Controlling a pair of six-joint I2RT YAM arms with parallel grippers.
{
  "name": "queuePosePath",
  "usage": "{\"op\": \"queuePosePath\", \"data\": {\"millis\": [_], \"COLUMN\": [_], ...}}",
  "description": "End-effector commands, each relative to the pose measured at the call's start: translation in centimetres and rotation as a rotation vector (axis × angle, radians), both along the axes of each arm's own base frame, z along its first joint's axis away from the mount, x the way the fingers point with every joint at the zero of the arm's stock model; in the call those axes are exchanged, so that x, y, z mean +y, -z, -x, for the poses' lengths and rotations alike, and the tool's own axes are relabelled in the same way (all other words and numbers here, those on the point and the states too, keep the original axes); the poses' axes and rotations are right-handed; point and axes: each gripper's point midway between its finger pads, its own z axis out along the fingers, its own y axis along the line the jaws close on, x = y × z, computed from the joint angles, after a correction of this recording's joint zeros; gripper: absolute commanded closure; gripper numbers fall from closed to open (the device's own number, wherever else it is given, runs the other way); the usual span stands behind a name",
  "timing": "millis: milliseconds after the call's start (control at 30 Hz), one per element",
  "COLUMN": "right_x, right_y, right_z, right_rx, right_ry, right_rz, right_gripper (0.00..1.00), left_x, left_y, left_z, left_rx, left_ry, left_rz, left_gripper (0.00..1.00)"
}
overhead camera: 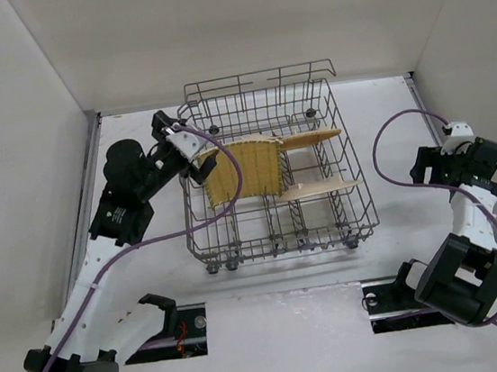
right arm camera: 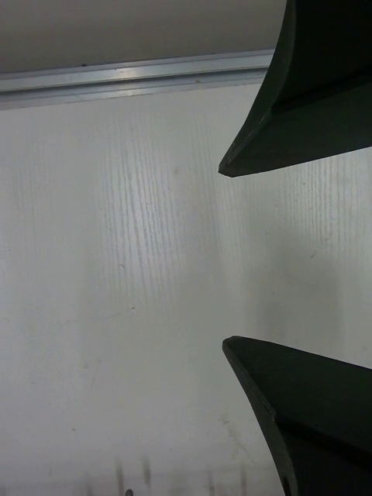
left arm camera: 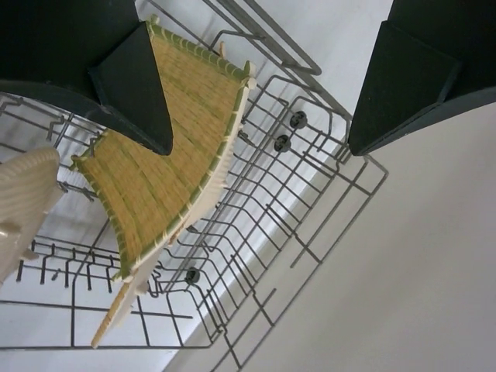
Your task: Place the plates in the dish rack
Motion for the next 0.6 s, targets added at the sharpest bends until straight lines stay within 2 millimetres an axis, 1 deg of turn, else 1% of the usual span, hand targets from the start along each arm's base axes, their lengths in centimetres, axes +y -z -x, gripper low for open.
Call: {"op": "queuePosePath", "data": {"millis": [0,67,133,233,267,300,333,400,467,500,567], "right_x": [-0.1,-0.1,-0.1,0.1,0.1,-0.1,-0.3,-0.5,-0.6,-1.0,-1.6], "right_y": [-2.7,-3.0,-3.4,-3.7,-3.8,-3.9,-4.0,-4.0,-3.6,-3.1,-2.2], "right_z": [-0.6,-0.5,-0.3,-0.2,-0.2,-0.1,-0.1,-0.1,-0.4,-0.6,-1.0], "right_rx": [-0.107,-0.129,-0.151,-0.173,-0.176,-0.179,-0.182,-0.177,-0.145,-0.116,-0.056], "right_ry": [-0.028,-0.026,-0.023,-0.028,-0.024,-0.015,-0.005,0.006,0.013,0.032,0.061], "right_rz": [0.052,0.068,0.085,0.102,0.11,0.119,0.131,0.145,0.142,0.14,0.131], "right_gripper": [0.1,0.11,0.1,0.09,0.08,0.05,0.0,0.0,0.0,0.0,0.0], "left_x": [3.4,6.2,9.5,14.8,16.1,17.7,18.9,20.9,22.8,23.5,24.1], "left_y": [-1.3,-0.6,0.9,4.4,5.8,7.3,8.8,11.7,14.7,16.0,18.2], "left_z": [-1.6,-3.2,-4.9,-7.0,-7.4,-7.7,-8.0,-8.5,-8.8,-8.9,-9.0], "left_rx": [0.048,0.098,0.167,0.32,0.38,0.443,0.506,0.607,0.678,0.703,0.749], "left_ry": [-0.253,-0.395,-0.544,-0.746,-0.787,-0.828,-0.858,-0.899,-0.941,-0.963,-0.977], "left_rz": [0.038,0.079,0.115,0.186,0.214,0.233,0.255,0.294,0.31,0.308,0.302], "left_gripper": [0.0,0.0,0.0,0.0,0.0,0.0,0.0,0.0,0.0,0.0,0.0]}}
